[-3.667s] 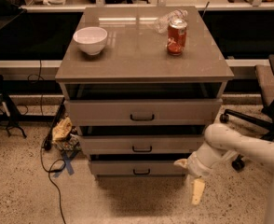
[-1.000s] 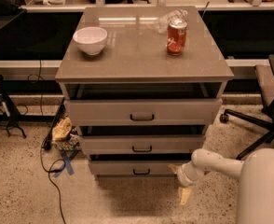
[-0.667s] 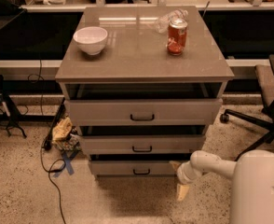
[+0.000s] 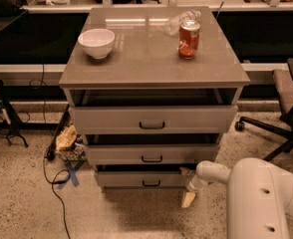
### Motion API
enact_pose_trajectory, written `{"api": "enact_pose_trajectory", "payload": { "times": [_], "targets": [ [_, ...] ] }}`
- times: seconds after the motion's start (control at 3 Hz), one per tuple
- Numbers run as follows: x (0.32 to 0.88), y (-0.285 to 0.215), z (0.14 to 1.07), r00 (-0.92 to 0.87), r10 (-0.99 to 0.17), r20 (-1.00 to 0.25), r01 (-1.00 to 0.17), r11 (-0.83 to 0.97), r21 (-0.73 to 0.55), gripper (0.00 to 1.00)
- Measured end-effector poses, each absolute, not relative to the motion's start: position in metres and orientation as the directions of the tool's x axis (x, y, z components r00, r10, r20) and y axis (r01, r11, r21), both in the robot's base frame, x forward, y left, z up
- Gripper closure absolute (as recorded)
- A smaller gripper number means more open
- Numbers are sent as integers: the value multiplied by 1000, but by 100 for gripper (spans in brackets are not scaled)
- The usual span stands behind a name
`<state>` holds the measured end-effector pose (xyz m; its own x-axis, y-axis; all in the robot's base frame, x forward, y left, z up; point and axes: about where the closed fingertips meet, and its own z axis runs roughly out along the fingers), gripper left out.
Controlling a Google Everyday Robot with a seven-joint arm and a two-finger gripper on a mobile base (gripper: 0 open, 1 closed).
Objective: Open bottom drawer
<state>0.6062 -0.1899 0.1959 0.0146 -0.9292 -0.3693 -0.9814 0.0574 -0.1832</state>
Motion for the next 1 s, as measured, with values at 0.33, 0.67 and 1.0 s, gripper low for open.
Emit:
{"api": "enact_pose_trajectory", "payload": {
  "times": [0.33,0.67,1.0],
  "targets": [
    [621,-184,178,-46,-927,-373,-976,122,-182,0],
    [632,-176,168,-70,-925,-374,-972,148,-183,0],
    [635,-167,167,-66,-926,-372,-971,145,-188,18]
  ]
}}
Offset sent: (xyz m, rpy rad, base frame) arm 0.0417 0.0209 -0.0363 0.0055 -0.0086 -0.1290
